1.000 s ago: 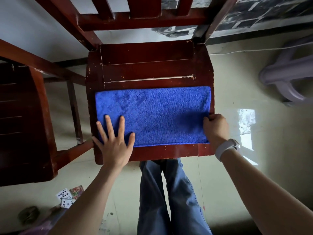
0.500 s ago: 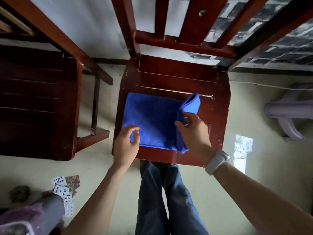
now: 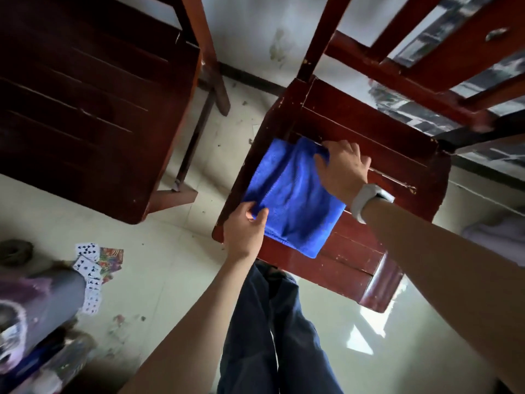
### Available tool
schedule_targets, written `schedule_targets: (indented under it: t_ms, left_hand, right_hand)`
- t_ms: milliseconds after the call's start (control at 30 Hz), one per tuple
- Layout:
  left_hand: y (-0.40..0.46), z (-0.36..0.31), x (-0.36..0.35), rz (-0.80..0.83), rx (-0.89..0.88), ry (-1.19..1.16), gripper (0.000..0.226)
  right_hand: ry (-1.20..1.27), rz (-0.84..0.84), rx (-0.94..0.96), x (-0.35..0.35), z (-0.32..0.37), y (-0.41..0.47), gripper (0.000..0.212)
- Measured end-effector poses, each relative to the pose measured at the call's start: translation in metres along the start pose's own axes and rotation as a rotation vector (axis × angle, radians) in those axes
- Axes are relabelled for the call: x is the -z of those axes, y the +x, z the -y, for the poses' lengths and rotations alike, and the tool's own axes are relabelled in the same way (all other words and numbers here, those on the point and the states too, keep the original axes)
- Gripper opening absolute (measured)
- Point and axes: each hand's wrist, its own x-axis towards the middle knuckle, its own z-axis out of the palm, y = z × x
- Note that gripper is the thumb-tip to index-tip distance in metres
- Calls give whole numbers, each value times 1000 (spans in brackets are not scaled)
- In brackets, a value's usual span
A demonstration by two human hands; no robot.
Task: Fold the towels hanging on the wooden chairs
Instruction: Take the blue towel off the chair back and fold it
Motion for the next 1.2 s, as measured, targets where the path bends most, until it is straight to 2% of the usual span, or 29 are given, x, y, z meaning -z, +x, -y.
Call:
schedule_targets:
  t_ms: [100, 200, 267, 367, 433, 500, 567, 633, 700, 800, 900, 967, 1033, 1100, 1200]
  left_hand:
    - [-4, -2, 1, -107, -13, -102, 21]
    - [-8, 5, 8, -170, 40, -211, 18]
    - [-6, 13, 10, -147, 96, -195, 16]
    - [-1, 18, 12, -115, 116, -115, 16]
    - [-1, 14, 16, -192, 22, 2, 20]
    - [-6, 11, 15, -286, -216, 241, 32]
    - [-10, 9, 7, -228, -559, 427, 39]
    - [-6, 10, -6, -95, -810, 584, 41]
    - [3, 18, -16, -21, -866, 741, 48]
    - [13, 33, -22, 13, -830, 840, 60]
    - [14, 32, -22, 62, -791, 816, 67]
    - [10, 25, -18, 69, -797, 704, 65]
    - [11, 15, -10, 17, -785, 556, 57]
    - [18, 1, -4, -39, -675, 400, 50]
    - [31, -20, -1, -6, -438, 311, 47]
  right_hand:
    - [141, -9, 5, 3, 6, 4, 34]
    - [269, -26, 132, 2, 18, -1, 30]
    - [252, 7, 174, -2, 24, 0, 30]
    - [100, 19, 177, -11, 29, 7, 35]
    - [67, -80, 192, -11, 28, 4, 39]
    - [95, -263, 296, -8, 23, -9, 35]
    - [20, -399, 504, -12, 13, -25, 36]
    - [-245, -386, 688, -28, -2, -36, 40]
    - [-503, -223, 688, -42, -15, -37, 44]
    - [-566, -67, 638, -57, -29, -27, 51]
    - [-524, -64, 654, -59, -30, -23, 54]
    - [-388, -137, 664, -54, -31, -31, 51]
    - [-123, -293, 545, -48, -36, -48, 45]
    - [177, -373, 267, -47, -44, -69, 41]
    - [595, -192, -272, -52, -44, -93, 26]
